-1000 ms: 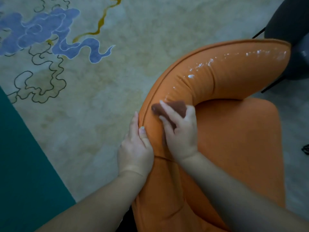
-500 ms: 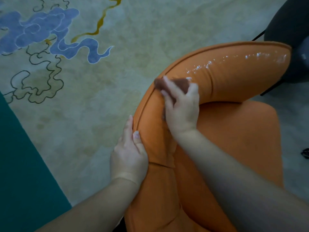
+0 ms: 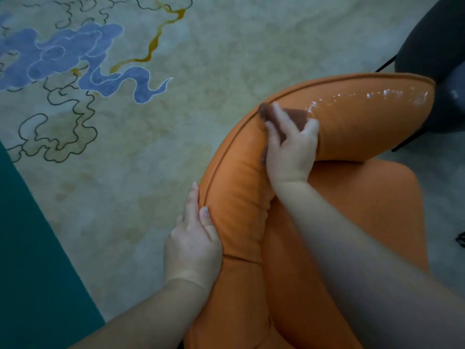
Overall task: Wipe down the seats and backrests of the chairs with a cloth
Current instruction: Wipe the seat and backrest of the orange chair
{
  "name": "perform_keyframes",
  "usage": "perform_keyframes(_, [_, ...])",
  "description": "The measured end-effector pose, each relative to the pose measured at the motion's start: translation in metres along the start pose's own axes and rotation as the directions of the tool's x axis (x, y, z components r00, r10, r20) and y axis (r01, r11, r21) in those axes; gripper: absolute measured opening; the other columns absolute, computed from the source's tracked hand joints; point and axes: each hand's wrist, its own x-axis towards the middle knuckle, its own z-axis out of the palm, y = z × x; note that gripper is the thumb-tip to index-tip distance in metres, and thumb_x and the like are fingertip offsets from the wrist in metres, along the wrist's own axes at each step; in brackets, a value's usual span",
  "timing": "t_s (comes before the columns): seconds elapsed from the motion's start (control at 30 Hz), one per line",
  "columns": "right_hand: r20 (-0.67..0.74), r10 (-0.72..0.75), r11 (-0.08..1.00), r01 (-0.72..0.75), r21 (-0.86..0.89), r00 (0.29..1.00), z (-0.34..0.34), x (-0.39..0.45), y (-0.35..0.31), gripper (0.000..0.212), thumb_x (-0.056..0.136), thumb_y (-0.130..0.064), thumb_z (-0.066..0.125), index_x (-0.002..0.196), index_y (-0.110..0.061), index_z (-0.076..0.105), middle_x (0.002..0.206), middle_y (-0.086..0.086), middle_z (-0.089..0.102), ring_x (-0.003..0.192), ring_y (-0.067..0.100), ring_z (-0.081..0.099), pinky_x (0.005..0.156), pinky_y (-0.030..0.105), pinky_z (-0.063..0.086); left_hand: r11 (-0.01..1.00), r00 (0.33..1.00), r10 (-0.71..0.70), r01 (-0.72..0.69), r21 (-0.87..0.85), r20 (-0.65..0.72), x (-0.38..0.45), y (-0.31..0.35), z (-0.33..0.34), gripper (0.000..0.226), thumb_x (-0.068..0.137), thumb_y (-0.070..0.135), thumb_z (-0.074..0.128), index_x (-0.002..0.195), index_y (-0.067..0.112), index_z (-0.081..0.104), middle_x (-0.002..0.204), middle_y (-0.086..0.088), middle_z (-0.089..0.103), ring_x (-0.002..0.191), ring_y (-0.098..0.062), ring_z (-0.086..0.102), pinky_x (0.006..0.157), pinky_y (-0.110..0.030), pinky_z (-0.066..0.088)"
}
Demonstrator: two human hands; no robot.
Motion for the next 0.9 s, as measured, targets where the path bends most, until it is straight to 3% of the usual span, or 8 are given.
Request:
perform_keyframes(0.1, [-0.072,0.169,0.98,-0.16,0.118,0.983,0.007,0.002,0.003,0.036,0.093,-0.027,0.062,0.129,-0.032,0.062,0.108,0.003,0.041,0.106,0.025,0.054,0.096,0.016,0.034,1.0,1.0,-0.006,0.006,0.02,-0.001,0.001,0.001,0.001,0.056,0.093,0.039,0.024,0.148,0.033,0.029,0.122,-0.017,0.062,0.095,-0.041,0.06,0.076,-0.044,0.047])
perform_keyframes(0.2, [-0.001,0.039,0.991,-0.038,0.129,0.999,0.001,-0.044,0.0,0.039,0.091,-0.028,0.062,0.13,-0.031,0.06,0.106,0.001,0.041,0.1,0.013,0.05,0.092,0.002,0.028,1.0,1.0,-0.001,0.001,0.029,-0.01,0.001,0.001,0.0,0.052,0.097,0.035,0.024,0.148,0.031,0.03,0.131,-0.014,0.058,0.103,-0.041,0.059,0.082,-0.044,0.048])
perform_keyframes(0.3, [0.087,-0.068,0.996,0.062,0.066,0.994,-0.008,-0.04,0.008,0.039,0.09,-0.03,0.063,0.129,-0.033,0.061,0.107,0.002,0.042,0.099,0.019,0.053,0.09,0.015,0.039,0.999,1.0,-0.017,0.017,0.042,0.004,0.001,0.001,0.001,0.052,0.097,0.036,0.026,0.149,0.033,0.029,0.13,-0.014,0.058,0.103,-0.041,0.059,0.083,-0.044,0.048])
perform_keyframes(0.4, [0.052,-0.036,0.999,0.037,-0.021,0.998,-0.006,0.002,0.014,0.036,0.091,-0.028,0.064,0.126,-0.032,0.064,0.108,0.01,0.046,0.101,0.03,0.055,0.093,0.032,0.046,0.999,1.0,-0.023,0.023,0.023,0.004,0.001,0.001,0.002,0.051,0.098,0.037,0.026,0.149,0.035,0.028,0.131,-0.013,0.058,0.105,-0.039,0.059,0.085,-0.044,0.048])
perform_keyframes(0.57, [0.023,0.018,0.99,-0.021,0.139,1.0,-0.001,-0.052,0.006,0.037,0.088,-0.027,0.064,0.125,-0.03,0.065,0.107,0.001,0.043,0.101,0.011,0.052,0.094,0.005,0.033,0.998,1.0,-0.027,0.027,0.06,-0.002,0.002,-0.001,0.004,0.052,0.096,0.034,0.031,0.148,0.035,0.03,0.125,-0.017,0.061,0.098,-0.042,0.06,0.078,-0.044,0.047])
perform_keyframes(0.73, [-0.016,0.03,0.999,-0.03,0.018,0.999,-0.001,-0.006,0.009,0.031,0.088,-0.028,0.067,0.118,-0.034,0.069,0.11,0.007,0.047,0.104,0.026,0.055,0.094,0.027,0.044,0.99,0.99,-0.118,0.111,0.084,0.081,0.009,-0.016,0.013,0.061,0.094,0.03,0.043,0.147,0.047,0.019,0.132,-0.006,0.055,0.103,-0.03,0.058,0.074,-0.026,0.034])
perform_keyframes(0.83, [-0.095,0.148,0.987,-0.141,0.072,0.984,0.006,0.024,0.006,0.029,0.088,-0.028,0.067,0.117,-0.032,0.07,0.11,0.003,0.045,0.104,0.021,0.054,0.09,0.012,0.035,0.988,0.987,-0.141,0.136,0.072,0.076,0.011,-0.021,0.017,0.064,0.09,0.03,0.045,0.145,0.052,0.019,0.131,-0.001,0.055,0.103,-0.027,0.058,0.075,-0.024,0.032])
perform_keyframes(0.9, [-0.062,0.107,0.989,-0.1,0.11,0.992,0.005,0.0,0.007,0.029,0.088,-0.024,0.068,0.116,-0.03,0.07,0.108,0.001,0.044,0.103,0.02,0.056,0.091,0.009,0.033,0.989,0.988,-0.132,0.126,0.074,0.076,0.011,-0.024,0.018,0.065,0.088,0.034,0.043,0.144,0.053,0.018,0.132,0.001,0.055,0.104,-0.026,0.058,0.075,-0.024,0.032])
